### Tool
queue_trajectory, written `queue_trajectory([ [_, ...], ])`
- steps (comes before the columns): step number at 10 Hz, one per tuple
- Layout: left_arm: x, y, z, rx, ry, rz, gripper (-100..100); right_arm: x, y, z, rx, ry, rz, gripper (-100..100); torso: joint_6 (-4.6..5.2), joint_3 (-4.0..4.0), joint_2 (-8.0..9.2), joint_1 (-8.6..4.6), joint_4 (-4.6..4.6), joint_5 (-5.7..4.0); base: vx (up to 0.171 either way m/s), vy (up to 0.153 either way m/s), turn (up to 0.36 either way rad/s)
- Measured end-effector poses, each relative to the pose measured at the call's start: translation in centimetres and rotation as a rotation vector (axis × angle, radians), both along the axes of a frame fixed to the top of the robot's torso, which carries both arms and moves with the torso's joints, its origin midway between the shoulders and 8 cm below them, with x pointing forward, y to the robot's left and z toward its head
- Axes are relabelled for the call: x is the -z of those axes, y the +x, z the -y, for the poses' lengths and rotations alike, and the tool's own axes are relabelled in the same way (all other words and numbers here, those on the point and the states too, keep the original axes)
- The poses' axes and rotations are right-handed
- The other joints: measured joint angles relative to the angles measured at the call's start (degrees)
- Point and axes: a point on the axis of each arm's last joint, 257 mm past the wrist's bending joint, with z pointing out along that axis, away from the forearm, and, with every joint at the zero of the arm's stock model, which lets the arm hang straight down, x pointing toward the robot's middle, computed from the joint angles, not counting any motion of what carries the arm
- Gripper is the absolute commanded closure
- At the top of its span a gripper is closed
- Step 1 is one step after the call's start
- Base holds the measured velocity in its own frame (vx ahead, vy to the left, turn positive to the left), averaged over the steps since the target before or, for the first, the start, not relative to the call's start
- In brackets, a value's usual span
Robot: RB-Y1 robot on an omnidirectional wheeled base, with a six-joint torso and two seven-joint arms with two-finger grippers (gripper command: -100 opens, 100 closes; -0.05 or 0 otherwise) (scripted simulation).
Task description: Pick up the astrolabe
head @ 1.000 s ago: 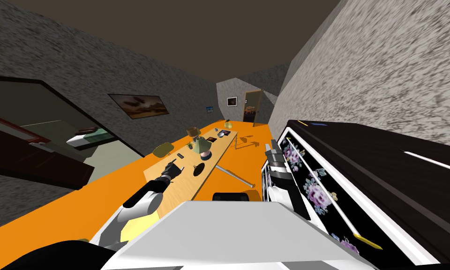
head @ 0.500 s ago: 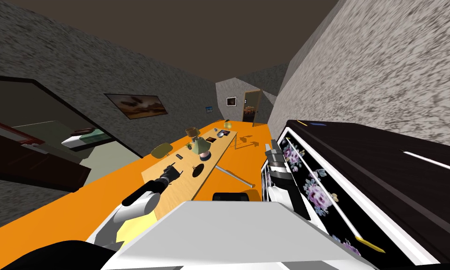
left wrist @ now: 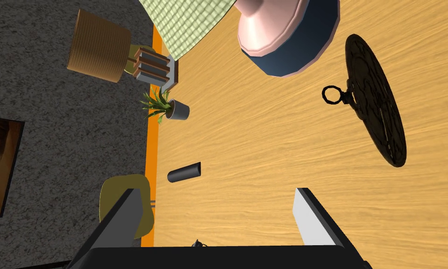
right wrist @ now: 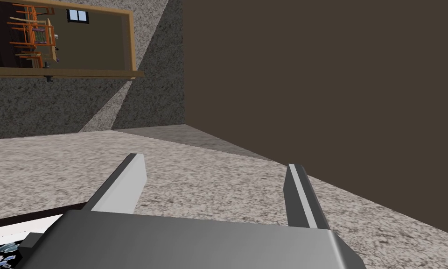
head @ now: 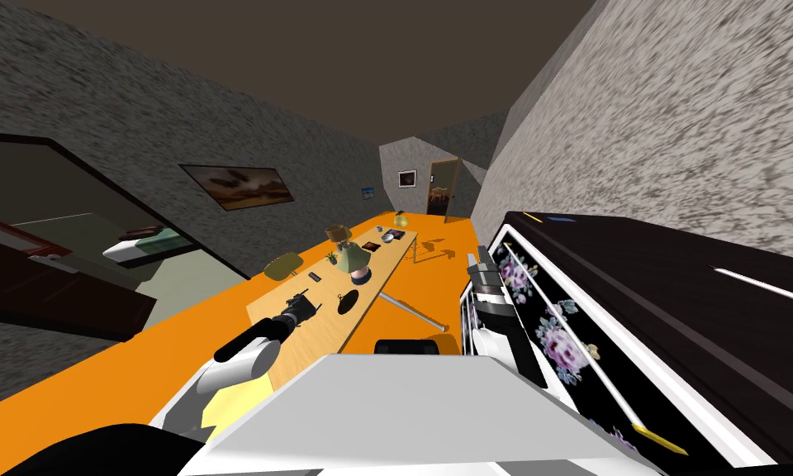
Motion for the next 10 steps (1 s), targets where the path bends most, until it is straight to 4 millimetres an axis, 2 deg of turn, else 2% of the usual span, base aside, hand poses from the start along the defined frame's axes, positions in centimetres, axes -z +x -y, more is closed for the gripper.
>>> queue_trajectory([
  [1,0.0,0.0,0.0,0.0,0.0,0.0,-100,0.0,0.0,0.0,0.0,0.0,0.0,0,-0.02,-0.03,-0.06,0.05,-0.01,0.01,0.057,-0.008,-0.039],
  [4,1.6,-1.1,-0.8,-0.028,-0.045,-0.064,-100,0.0,0.0,0.0,0.0,0.0,0.0,0,0.0,-0.02,-0.03,0.0,-0.01,0.0,0.005,-0.003,-0.014],
  [10,1.6,-1.3,-0.8,-0.029,-0.046,-0.069,-100,0.0,0.0,0.0,0.0,0.0,0.0,0,-0.02,0.04,0.08,0.05,0.02,0.01,-0.002,0.001,0.007],
])
